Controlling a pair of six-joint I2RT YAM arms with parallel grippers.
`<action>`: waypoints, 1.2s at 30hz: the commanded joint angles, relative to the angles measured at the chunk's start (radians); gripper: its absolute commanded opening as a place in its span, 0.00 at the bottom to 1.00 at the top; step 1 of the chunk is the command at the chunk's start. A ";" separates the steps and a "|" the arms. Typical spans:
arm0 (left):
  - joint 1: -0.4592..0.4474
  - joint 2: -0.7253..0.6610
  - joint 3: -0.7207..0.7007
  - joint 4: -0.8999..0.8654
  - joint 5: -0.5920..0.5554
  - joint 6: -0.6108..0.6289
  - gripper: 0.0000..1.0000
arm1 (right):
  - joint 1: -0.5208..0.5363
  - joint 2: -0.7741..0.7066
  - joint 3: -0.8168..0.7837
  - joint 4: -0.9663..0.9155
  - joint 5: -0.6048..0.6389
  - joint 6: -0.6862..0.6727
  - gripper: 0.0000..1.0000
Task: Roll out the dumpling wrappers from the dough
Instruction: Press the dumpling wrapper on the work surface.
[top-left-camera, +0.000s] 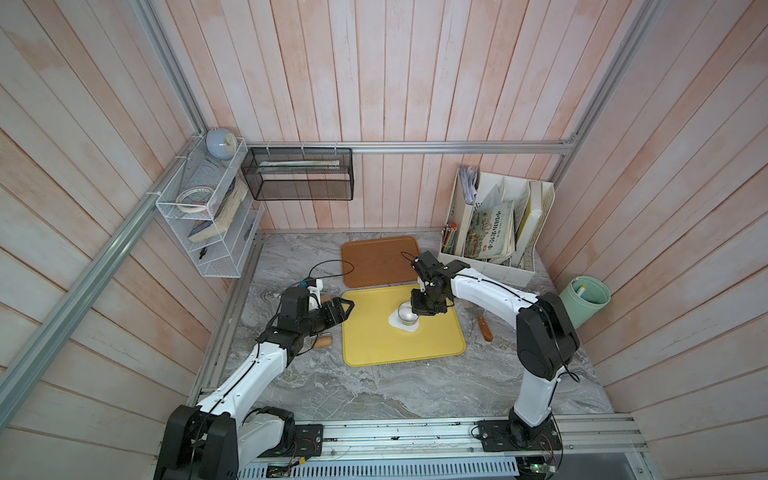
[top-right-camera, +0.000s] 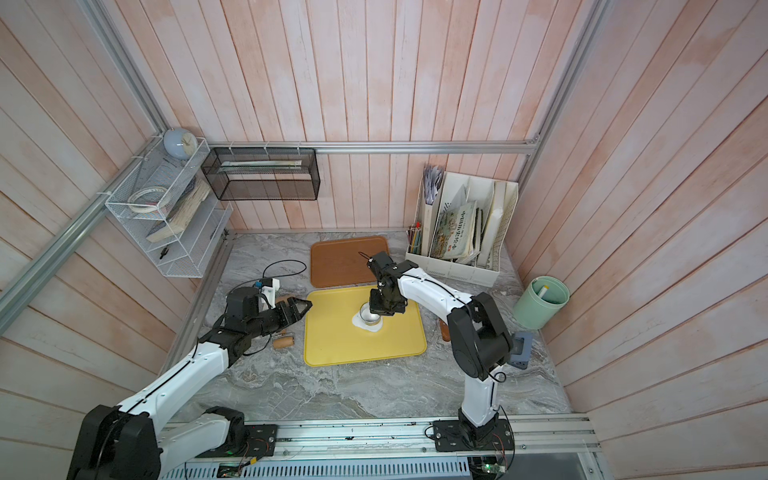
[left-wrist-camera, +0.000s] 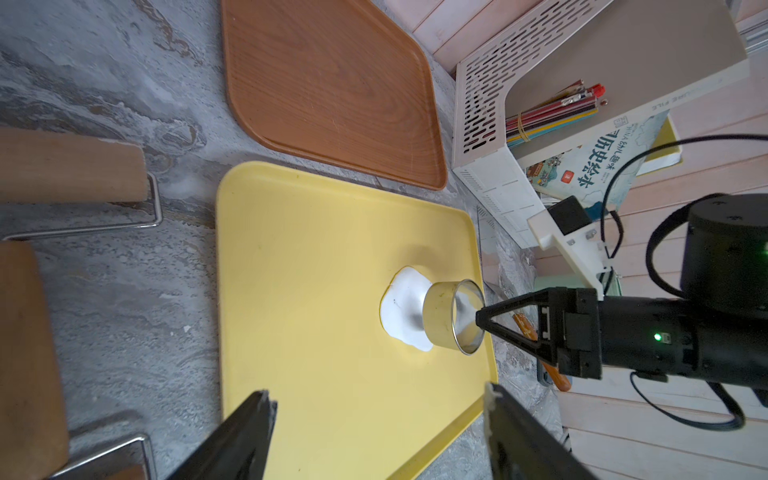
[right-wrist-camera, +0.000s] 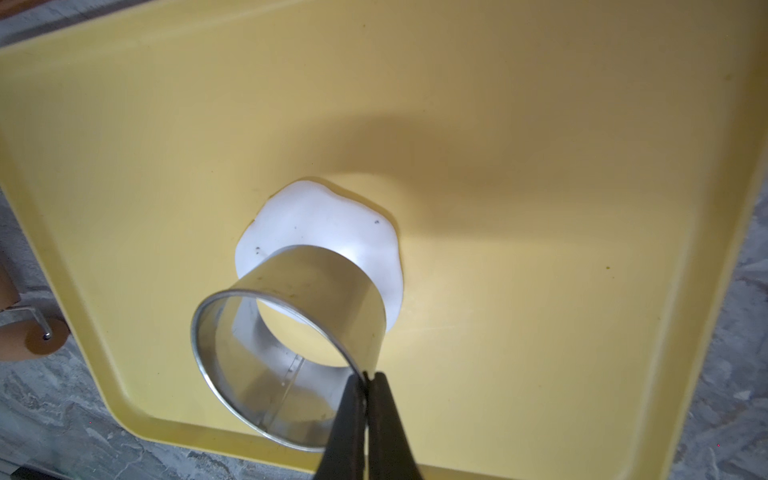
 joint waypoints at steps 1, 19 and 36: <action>-0.003 0.006 0.037 -0.027 -0.018 0.035 0.84 | -0.003 0.036 0.037 -0.014 -0.018 -0.007 0.00; -0.003 0.010 0.061 -0.076 -0.006 0.063 0.86 | -0.023 0.076 0.021 0.015 -0.054 0.001 0.00; -0.002 0.017 0.052 -0.074 0.001 0.060 0.86 | -0.022 0.096 0.017 0.035 -0.069 0.013 0.00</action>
